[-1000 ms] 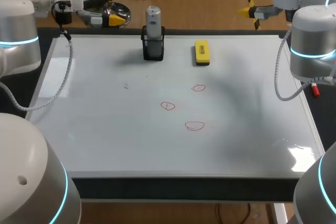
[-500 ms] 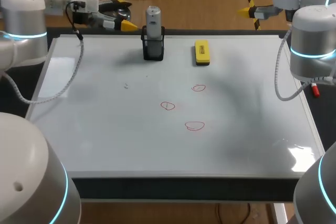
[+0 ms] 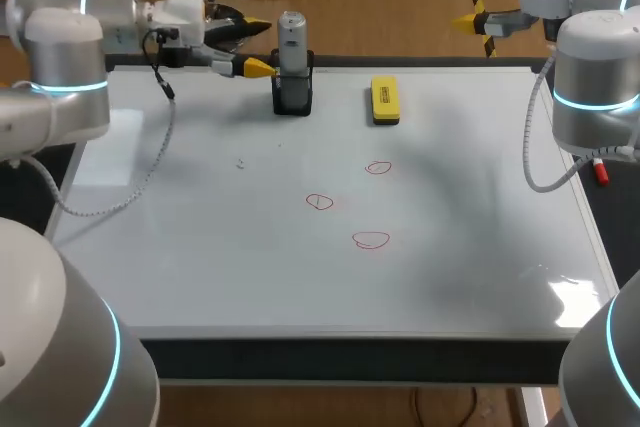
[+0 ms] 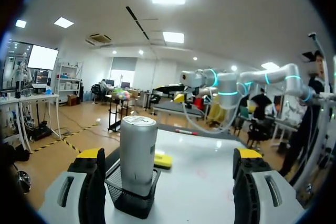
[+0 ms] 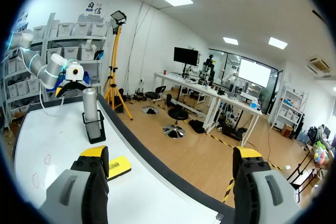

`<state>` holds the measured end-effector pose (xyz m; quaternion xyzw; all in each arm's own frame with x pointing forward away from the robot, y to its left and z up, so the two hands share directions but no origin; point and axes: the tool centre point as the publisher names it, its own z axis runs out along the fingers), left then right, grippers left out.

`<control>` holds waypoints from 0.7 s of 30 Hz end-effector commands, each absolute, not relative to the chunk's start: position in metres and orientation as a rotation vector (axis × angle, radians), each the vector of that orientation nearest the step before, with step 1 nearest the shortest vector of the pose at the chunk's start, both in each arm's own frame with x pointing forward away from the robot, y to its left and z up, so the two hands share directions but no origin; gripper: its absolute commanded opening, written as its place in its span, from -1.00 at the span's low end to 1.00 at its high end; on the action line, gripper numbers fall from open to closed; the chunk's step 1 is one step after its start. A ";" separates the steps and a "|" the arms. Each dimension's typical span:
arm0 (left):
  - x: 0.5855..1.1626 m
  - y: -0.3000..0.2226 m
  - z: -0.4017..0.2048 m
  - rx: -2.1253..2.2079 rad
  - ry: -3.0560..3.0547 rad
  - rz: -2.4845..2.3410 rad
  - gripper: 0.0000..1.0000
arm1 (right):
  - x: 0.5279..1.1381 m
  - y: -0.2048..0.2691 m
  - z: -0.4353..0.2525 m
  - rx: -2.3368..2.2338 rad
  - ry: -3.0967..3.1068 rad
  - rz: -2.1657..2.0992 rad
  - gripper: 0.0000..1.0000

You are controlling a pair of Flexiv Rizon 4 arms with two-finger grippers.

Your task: Pick up the inspection probe, press it on each red-marked spot on the whiteboard one by one, put down the probe, pick up the eraser, and wipe off all the red marks.

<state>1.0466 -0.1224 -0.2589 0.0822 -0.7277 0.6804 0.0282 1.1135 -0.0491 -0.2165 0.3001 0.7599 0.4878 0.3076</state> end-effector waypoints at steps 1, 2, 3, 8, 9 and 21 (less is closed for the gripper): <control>1.056 -0.133 -0.271 0.226 -2.209 2.124 1.00 | 1.114 -0.049 -0.216 0.794 2.012 1.289 1.00; 1.057 -0.135 -0.272 0.219 -2.208 2.128 1.00 | 1.114 -0.049 -0.216 0.794 2.012 1.289 1.00; 1.058 -0.137 -0.274 0.216 -2.205 2.132 1.00 | 1.114 -0.049 -0.216 0.794 2.012 1.289 1.00; 1.064 -0.148 -0.280 0.191 -2.212 2.120 1.00 | 1.114 -0.049 -0.216 0.794 2.012 1.289 1.00; 1.065 -0.150 -0.280 0.177 -2.201 2.121 1.00 | 1.114 -0.049 -0.216 0.794 2.012 1.289 1.00; 1.074 -0.175 -0.278 0.102 -2.162 2.141 1.00 | 1.114 -0.049 -0.216 0.794 2.012 1.289 1.00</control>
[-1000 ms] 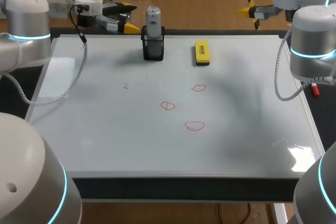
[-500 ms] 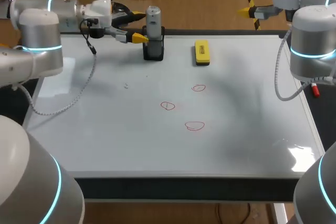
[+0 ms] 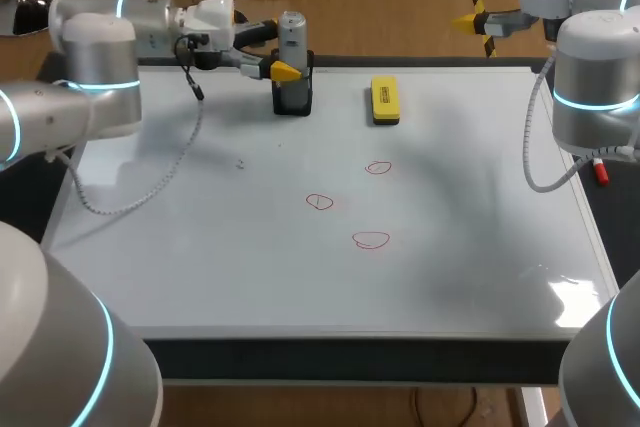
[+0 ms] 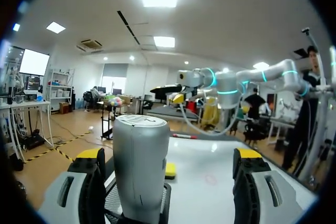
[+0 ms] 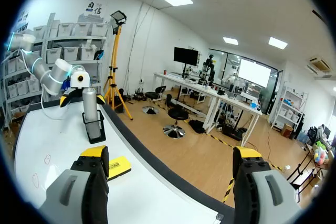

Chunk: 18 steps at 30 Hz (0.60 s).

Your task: Pick up the inspection probe, press it on each red-marked spot on the whiteboard one by one, put down the probe, pick up the eraser, and wipe off all the red marks.

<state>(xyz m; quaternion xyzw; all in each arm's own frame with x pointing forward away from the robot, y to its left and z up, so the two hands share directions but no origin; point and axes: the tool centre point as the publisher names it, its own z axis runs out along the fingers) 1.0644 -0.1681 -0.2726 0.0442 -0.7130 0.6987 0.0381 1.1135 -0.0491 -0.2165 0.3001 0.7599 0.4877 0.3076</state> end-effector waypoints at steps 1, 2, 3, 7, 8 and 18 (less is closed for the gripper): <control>1.075 -0.177 -0.278 0.099 -2.161 2.140 1.00 | 1.114 -0.049 -0.216 0.794 2.012 1.289 1.00; 1.076 -0.178 -0.278 0.096 -2.160 2.140 1.00 | 1.114 -0.049 -0.216 0.794 2.012 1.289 1.00; 1.077 -0.180 -0.279 0.092 -2.161 2.137 1.00 | 1.114 -0.049 -0.216 0.794 2.012 1.289 1.00; 1.080 -0.186 -0.281 0.089 -2.158 2.135 1.00 | 1.114 -0.049 -0.216 0.794 2.012 1.289 1.00; 1.081 -0.187 -0.281 0.090 -2.159 2.135 1.00 | 1.114 -0.049 -0.216 0.794 2.012 1.289 1.00; 1.087 -0.187 -0.282 0.143 -2.204 2.115 1.00 | 1.114 -0.049 -0.216 0.794 2.012 1.289 1.00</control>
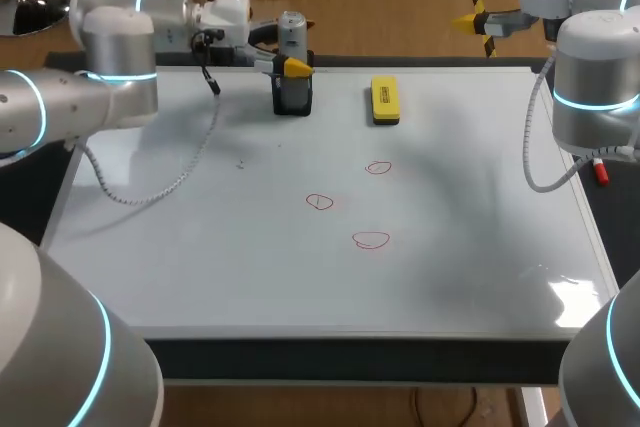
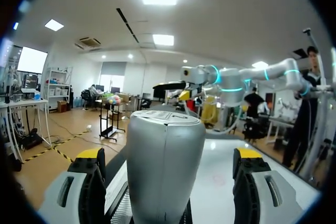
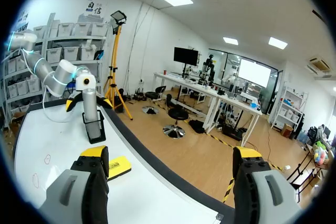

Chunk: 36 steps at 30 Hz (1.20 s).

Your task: Pick up the inspection probe, press it on each red-marked spot on the whiteboard one by one, put down the probe, pick up the eraser, and wipe off all the red marks.

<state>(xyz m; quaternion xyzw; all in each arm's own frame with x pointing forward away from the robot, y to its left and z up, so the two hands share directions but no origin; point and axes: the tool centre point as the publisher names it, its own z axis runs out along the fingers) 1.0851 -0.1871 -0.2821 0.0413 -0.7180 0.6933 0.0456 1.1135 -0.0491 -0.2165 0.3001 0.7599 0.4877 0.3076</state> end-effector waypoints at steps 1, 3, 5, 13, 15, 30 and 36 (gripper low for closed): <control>1.087 -0.186 -0.283 0.152 -2.205 2.118 1.00 | 1.114 -0.049 -0.216 0.794 2.012 1.289 1.00; 1.088 -0.186 -0.284 0.171 -2.211 2.120 1.00 | 1.114 -0.049 -0.216 0.794 2.012 1.289 1.00; 1.089 -0.185 -0.284 0.182 -2.217 2.120 1.00 | 1.114 -0.049 -0.216 0.794 2.012 1.289 1.00; 1.091 -0.185 -0.286 0.199 -2.235 2.121 1.00 | 1.114 -0.049 -0.216 0.794 2.012 1.289 1.00; 1.092 -0.185 -0.287 0.208 -2.240 2.122 1.00 | 1.114 -0.049 -0.216 0.794 2.012 1.289 1.00; 1.097 -0.177 -0.291 0.248 -2.261 2.132 1.00 | 1.114 -0.049 -0.216 0.794 2.012 1.289 1.00; 1.098 -0.173 -0.294 0.266 -2.257 2.142 1.00 | 1.114 -0.049 -0.216 0.794 2.012 1.289 1.00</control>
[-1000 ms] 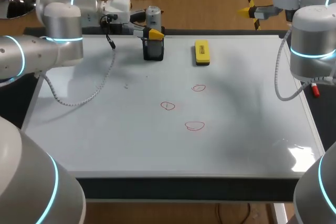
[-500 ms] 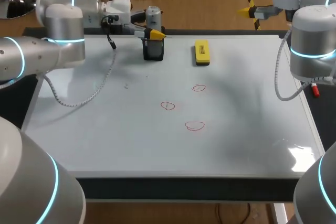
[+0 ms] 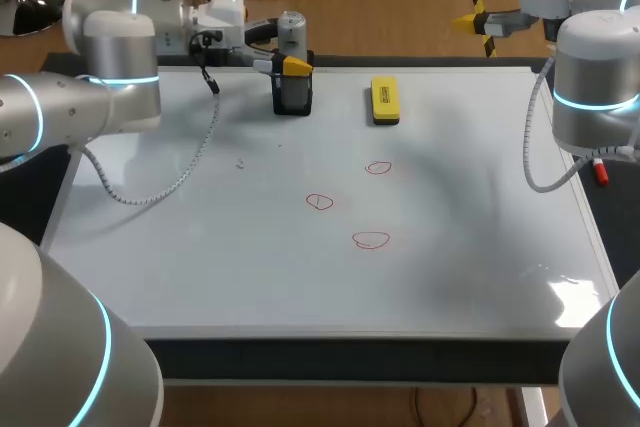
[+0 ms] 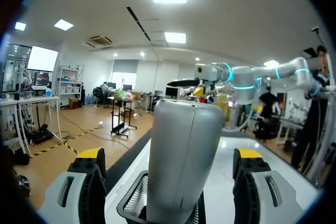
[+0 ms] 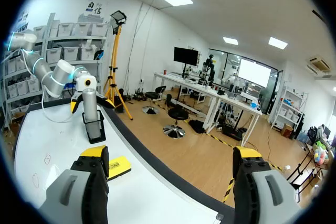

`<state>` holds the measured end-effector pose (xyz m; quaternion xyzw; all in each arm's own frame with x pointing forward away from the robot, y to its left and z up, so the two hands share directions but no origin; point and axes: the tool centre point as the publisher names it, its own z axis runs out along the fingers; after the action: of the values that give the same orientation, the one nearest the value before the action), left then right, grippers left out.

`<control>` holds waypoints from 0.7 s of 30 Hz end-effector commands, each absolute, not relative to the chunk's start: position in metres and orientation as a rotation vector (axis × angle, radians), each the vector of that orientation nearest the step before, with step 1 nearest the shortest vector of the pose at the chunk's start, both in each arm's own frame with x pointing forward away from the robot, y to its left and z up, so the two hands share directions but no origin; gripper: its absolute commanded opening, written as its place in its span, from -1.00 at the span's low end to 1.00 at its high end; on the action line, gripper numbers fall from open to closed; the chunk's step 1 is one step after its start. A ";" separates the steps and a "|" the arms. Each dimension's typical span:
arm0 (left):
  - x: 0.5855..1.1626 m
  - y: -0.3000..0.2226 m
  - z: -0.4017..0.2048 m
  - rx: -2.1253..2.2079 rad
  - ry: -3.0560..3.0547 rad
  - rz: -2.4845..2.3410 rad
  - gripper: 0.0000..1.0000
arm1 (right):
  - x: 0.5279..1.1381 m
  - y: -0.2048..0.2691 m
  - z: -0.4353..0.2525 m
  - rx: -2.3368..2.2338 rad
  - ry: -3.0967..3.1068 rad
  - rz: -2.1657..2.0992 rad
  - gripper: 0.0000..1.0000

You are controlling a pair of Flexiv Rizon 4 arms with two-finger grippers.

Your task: Pick up the inspection probe, press it on each red-marked spot on the whiteboard one by one, put down the probe, pick up the eraser, and wipe off all the red marks.

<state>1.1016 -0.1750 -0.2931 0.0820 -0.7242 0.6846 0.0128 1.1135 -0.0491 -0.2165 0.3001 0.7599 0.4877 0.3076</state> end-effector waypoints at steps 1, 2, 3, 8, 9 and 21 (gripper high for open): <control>1.098 -0.173 -0.294 0.270 -2.255 2.146 1.00 | 1.114 -0.049 -0.216 0.794 2.012 1.289 1.00; 1.098 -0.173 -0.295 0.274 -2.252 2.150 1.00 | 1.114 -0.049 -0.216 0.794 2.012 1.289 1.00; 1.098 -0.173 -0.296 0.278 -2.251 2.152 1.00 | 1.114 -0.049 -0.216 0.794 2.012 1.289 1.00; 1.098 -0.175 -0.297 0.287 -2.243 2.162 1.00 | 1.114 -0.049 -0.216 0.794 2.012 1.289 1.00; 1.098 -0.175 -0.297 0.288 -2.242 2.162 1.00 | 1.114 -0.049 -0.216 0.794 2.012 1.289 1.00; 1.099 -0.179 -0.297 0.296 -2.246 2.175 0.68 | 1.114 -0.049 -0.216 0.794 2.012 1.289 1.00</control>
<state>1.1008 -0.1756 -0.2978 0.0921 -0.7150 0.6930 0.0040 1.1135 -0.0491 -0.2165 0.3001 0.7599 0.4877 0.3076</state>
